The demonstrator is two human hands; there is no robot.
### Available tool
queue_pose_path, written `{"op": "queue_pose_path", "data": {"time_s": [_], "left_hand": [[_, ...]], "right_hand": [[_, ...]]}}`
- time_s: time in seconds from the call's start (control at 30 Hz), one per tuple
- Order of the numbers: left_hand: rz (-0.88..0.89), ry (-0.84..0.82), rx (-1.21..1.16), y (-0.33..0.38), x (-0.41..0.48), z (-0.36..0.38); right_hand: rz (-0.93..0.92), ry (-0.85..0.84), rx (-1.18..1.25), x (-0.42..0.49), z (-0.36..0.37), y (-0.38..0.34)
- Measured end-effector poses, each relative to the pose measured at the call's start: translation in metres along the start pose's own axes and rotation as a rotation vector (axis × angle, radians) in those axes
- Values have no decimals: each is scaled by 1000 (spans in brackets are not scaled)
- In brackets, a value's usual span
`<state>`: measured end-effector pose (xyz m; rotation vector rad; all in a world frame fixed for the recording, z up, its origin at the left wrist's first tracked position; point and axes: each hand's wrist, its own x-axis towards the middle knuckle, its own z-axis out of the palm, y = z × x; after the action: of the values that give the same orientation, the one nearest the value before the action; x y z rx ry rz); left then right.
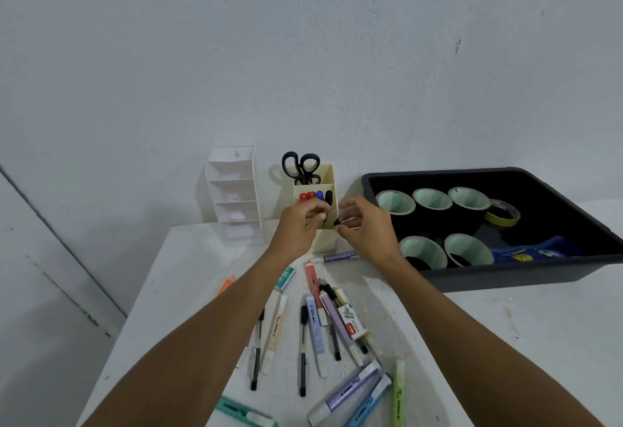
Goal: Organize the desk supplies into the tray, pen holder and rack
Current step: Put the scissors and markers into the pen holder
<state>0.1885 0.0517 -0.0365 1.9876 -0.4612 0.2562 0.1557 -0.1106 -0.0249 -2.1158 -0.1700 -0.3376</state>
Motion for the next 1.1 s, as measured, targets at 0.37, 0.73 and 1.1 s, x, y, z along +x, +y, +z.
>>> {"op": "queue_pose_path", "data": {"time_s": [0.37, 0.73, 1.1], "left_hand": [[20, -30, -2, 4, -5, 6], [19, 88, 180, -4, -39, -9], [-79, -81, 543, -25, -93, -47]], "right_hand": [[-29, 34, 81, -5, 0, 1], [102, 150, -2, -34, 8, 4], [-71, -459, -579, -78, 53, -17]]}}
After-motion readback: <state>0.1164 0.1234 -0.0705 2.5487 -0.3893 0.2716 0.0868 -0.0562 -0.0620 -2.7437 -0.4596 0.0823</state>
